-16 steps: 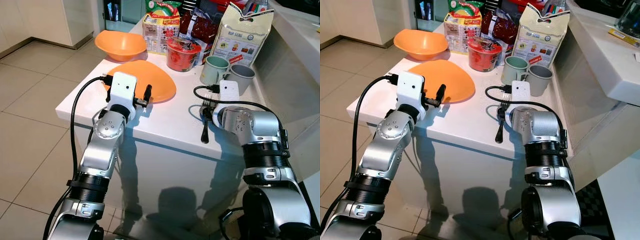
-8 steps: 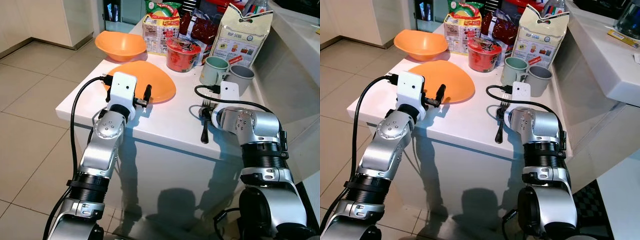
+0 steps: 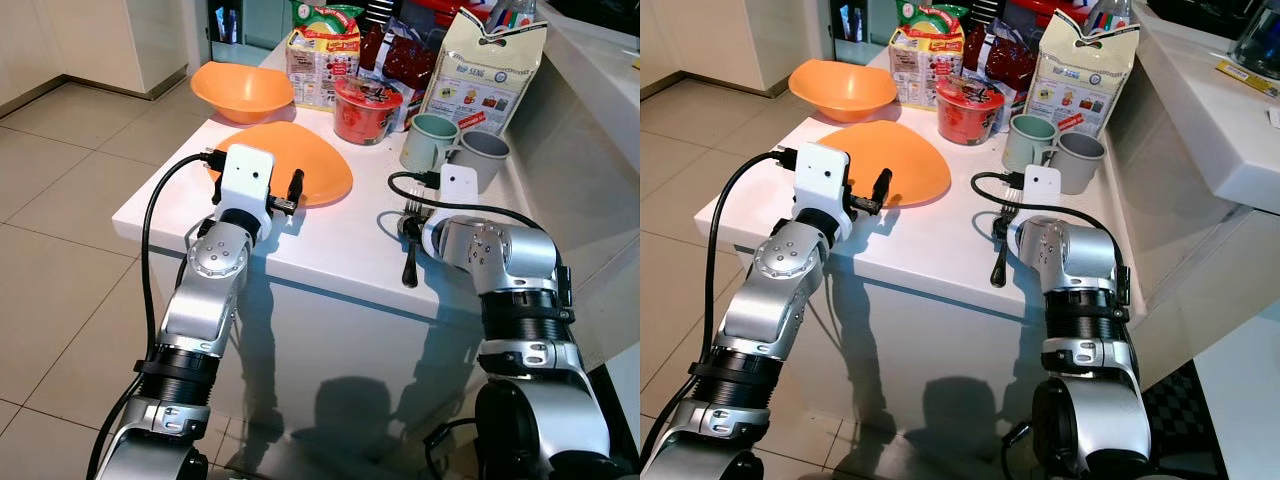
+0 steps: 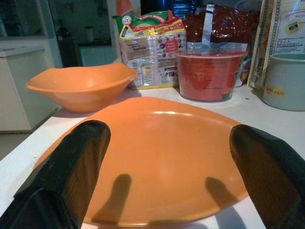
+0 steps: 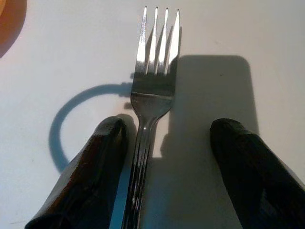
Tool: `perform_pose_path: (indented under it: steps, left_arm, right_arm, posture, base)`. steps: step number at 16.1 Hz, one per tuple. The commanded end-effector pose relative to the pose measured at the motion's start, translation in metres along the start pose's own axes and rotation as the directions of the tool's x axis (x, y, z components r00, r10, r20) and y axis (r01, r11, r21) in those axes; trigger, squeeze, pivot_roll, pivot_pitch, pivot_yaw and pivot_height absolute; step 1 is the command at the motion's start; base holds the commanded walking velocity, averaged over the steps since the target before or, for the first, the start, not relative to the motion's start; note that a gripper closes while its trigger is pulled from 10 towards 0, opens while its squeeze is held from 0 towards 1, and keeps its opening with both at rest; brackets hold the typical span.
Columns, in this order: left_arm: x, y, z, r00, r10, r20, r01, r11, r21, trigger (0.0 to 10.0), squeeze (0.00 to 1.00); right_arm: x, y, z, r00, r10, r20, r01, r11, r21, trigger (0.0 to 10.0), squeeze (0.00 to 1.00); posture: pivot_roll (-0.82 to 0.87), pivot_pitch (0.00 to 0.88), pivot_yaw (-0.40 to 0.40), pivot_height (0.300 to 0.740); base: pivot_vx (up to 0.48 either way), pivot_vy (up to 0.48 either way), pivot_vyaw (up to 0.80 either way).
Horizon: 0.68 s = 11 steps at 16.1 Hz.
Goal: Setting the table
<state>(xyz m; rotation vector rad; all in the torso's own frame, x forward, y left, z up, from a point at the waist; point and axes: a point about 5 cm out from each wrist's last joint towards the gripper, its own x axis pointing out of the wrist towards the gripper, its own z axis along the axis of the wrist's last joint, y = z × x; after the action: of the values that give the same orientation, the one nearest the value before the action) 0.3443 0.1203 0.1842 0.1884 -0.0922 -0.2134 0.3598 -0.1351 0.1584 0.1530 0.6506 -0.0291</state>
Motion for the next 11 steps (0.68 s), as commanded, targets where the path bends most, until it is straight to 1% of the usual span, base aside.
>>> perform_pose_path:
  steps: [1, 7, 9, 11]
  left_arm:
    - [0.001, -0.005, 0.001, 1.0, -0.015, 0.001, 0.015, 1.0, 0.003, 10.0, 0.0]
    - [0.0, -0.004, 0.001, 1.0, -0.013, 0.0, 0.013, 1.0, 0.005, 10.0, 0.0]
    - [0.0, -0.004, 0.001, 1.0, -0.013, 0.0, 0.013, 1.0, 0.005, 10.0, 0.0]
    - [0.0, -0.004, 0.001, 1.0, -0.012, 0.0, 0.012, 1.0, 0.004, 10.0, 0.0]
  right_arm:
    - [0.007, -0.007, -0.023, 0.995, -0.029, -0.09, 0.03, 1.0, 0.0, 10.0, 0.0]
    - [0.014, -0.008, -0.031, 0.996, -0.039, -0.085, 0.036, 0.999, -0.029, 10.0, 0.0]
    - [0.02, -0.007, -0.041, 0.994, -0.047, -0.094, 0.038, 0.995, -0.094, 10.0, 0.0]
    - [0.023, -0.008, -0.036, 0.997, -0.058, -0.051, 0.053, 0.992, -0.113, 10.0, 0.0]
  posture:
    - [0.14, 0.0, -0.139, 0.74]
    - [0.15, 0.0, -0.138, 0.74]
    - [0.15, 0.0, -0.139, 0.74]
    - [0.15, 0.0, -0.139, 0.74]
  base:
    - [0.0, 0.0, 0.0]
    - [0.0, 0.0, 0.0]
    - [0.0, 0.0, 0.0]
    - [0.0, 0.0, 0.0]
